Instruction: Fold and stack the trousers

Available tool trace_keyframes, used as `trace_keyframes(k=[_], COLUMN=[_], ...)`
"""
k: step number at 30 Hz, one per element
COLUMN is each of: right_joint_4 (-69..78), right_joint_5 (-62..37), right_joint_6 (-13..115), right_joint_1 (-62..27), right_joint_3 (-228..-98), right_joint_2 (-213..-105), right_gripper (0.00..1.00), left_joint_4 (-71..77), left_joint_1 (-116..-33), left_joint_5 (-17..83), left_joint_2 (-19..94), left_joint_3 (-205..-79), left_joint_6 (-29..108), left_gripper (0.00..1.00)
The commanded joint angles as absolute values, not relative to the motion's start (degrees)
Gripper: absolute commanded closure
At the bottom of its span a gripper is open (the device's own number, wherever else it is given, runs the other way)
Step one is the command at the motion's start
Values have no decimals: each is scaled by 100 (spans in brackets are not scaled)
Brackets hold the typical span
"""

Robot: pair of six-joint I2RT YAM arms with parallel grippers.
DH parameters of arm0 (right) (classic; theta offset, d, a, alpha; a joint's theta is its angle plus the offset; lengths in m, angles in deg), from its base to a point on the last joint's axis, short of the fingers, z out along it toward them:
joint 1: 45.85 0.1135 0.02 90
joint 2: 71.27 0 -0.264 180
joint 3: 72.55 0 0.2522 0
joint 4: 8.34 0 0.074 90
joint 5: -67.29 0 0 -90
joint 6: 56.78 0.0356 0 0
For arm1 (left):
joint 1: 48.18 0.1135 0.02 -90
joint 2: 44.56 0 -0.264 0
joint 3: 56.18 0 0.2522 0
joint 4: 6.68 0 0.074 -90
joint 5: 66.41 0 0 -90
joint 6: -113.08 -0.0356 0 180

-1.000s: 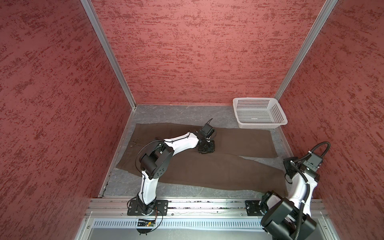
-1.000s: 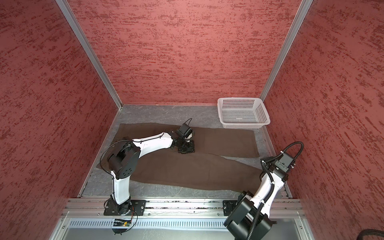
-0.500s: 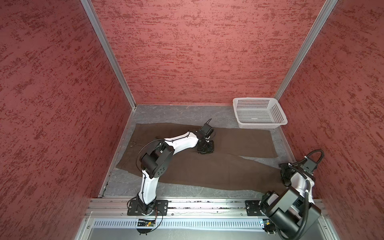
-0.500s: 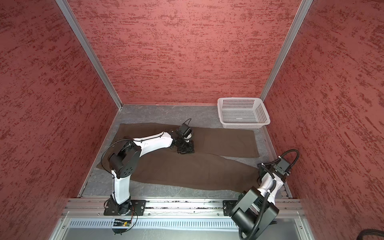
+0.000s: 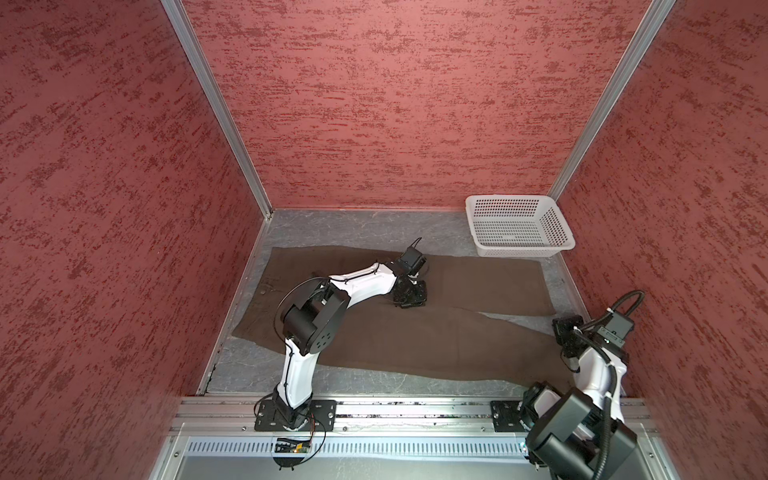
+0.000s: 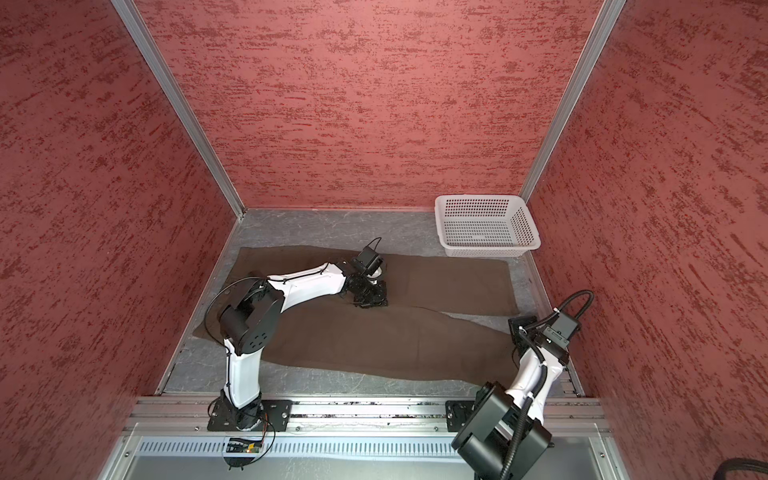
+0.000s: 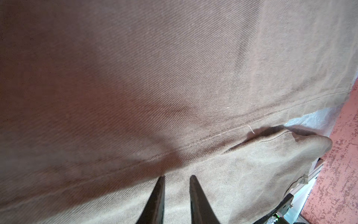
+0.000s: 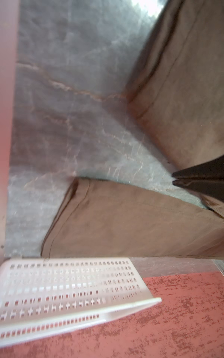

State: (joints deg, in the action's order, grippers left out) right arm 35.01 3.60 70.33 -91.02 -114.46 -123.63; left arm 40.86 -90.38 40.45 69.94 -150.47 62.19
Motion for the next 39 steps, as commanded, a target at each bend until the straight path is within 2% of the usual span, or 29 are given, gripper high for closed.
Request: trace_keyframes(k=[1, 5, 8, 11, 13, 15, 17, 20, 25, 28, 29, 31, 33, 36, 39], right_joint_4=[3713, 3799, 3728, 3743, 3686, 3573, 3443, 3168, 2806, 2628, 2570, 2442, 2274, 2262, 2455], right_joint_5=[-87, -456, -657, -1154, -1349, -1331, -1275, -1171, -1092, -1036, -945, -722, -464, -291, -278], right_joint_6=[6915, 6903, 6952, 6962, 6987, 6988, 6992, 7017, 6998, 6940, 6922, 6908, 6934, 6976, 6955], right_joint_1=[-9053, -9055, -9064, -9100, -9160, -9248, -9299, -9337, -9369, -9379, -9377, -9378, -9383, -9383, -9376], right_joint_3=[-11770, -11756, -11523, -11394, -11333, -11280, -11213, -11071, -11026, -11085, -11122, -11141, -11093, -11009, -11017], right_joint_2=[-12208, -12246, -12309, -12432, -12519, -12612, -12717, -12944, -13486, -13679, -13738, -13793, -13742, -13506, -13124], right_gripper=[100, 97, 84, 66, 45, 30, 19, 14, 13, 15, 19, 38, 68, 98, 100], left_joint_4=[4266, 4627, 4662, 4813, 4872, 4904, 4966, 4968, 4947, 4946, 4945, 4899, 4849, 4822, 4748], left_joint_1=[-9262, -9630, -9895, -10071, -10150, -10157, -10153, -10128, -10077, -10040, -10026, -10003, -9965, -9901, -9864], left_joint_5=[3996, 3815, 3715, 3765, 3785, 3834, 3866, 3871, 3950, 3995, 4007, 4012, 4015, 4071, 4080], left_joint_2=[7164, 7344, 7473, 7673, 7775, 7859, 7909, 7935, 7994, 8045, 8056, 8045, 8043, 8060, 8034], left_joint_3=[-15527, -16244, -16625, -16974, -17064, -17088, -17087, -17049, -17026, -17014, -17001, -16933, -16878, -16836, -16751], left_joint_6=[6049, 5678, 5448, 5371, 5334, 5338, 5353, 5359, 5416, 5443, 5469, 5502, 5539, 5625, 5645], left_gripper=[74, 74, 73, 72, 72, 72, 72, 72, 72, 72, 72, 72, 72, 72, 72])
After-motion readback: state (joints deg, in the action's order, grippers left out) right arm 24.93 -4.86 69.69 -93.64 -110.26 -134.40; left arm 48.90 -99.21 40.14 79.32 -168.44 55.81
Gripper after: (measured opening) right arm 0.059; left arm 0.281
